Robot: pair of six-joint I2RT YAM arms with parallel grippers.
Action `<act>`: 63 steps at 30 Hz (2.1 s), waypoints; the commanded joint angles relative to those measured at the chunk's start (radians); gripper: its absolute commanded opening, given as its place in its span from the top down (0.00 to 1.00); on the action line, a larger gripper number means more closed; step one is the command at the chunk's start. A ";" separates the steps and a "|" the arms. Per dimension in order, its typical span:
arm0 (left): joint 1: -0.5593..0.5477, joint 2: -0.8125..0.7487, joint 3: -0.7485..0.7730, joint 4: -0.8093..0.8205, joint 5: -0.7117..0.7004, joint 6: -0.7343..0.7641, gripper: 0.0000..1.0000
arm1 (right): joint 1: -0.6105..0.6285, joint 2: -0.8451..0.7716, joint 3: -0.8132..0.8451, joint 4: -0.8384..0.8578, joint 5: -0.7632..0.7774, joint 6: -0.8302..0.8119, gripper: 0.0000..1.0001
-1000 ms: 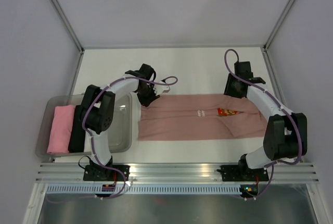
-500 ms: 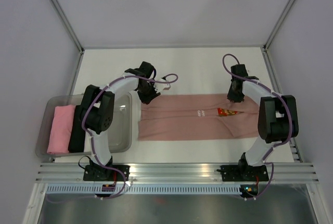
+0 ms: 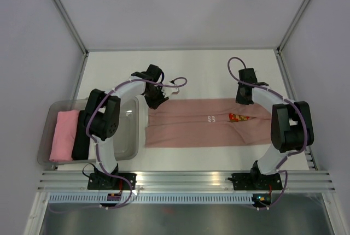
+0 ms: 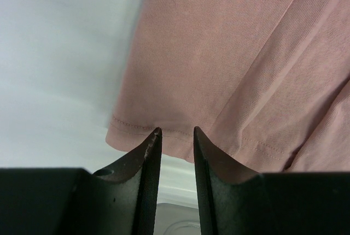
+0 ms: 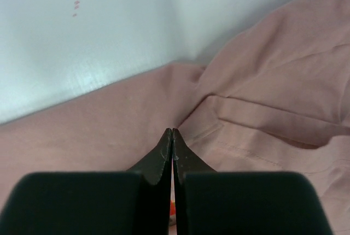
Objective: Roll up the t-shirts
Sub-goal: Fold the tshirt
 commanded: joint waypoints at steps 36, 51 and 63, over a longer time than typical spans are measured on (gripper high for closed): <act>0.002 -0.023 0.025 -0.001 0.002 -0.025 0.64 | -0.008 0.065 0.077 -0.023 0.177 0.140 0.78; 0.002 -0.017 0.030 -0.001 -0.002 -0.019 0.64 | 0.047 -0.040 0.009 -0.030 0.143 0.078 0.96; 0.001 -0.020 0.028 -0.001 -0.008 -0.019 0.64 | 0.070 -0.057 -0.055 0.037 0.030 0.068 0.95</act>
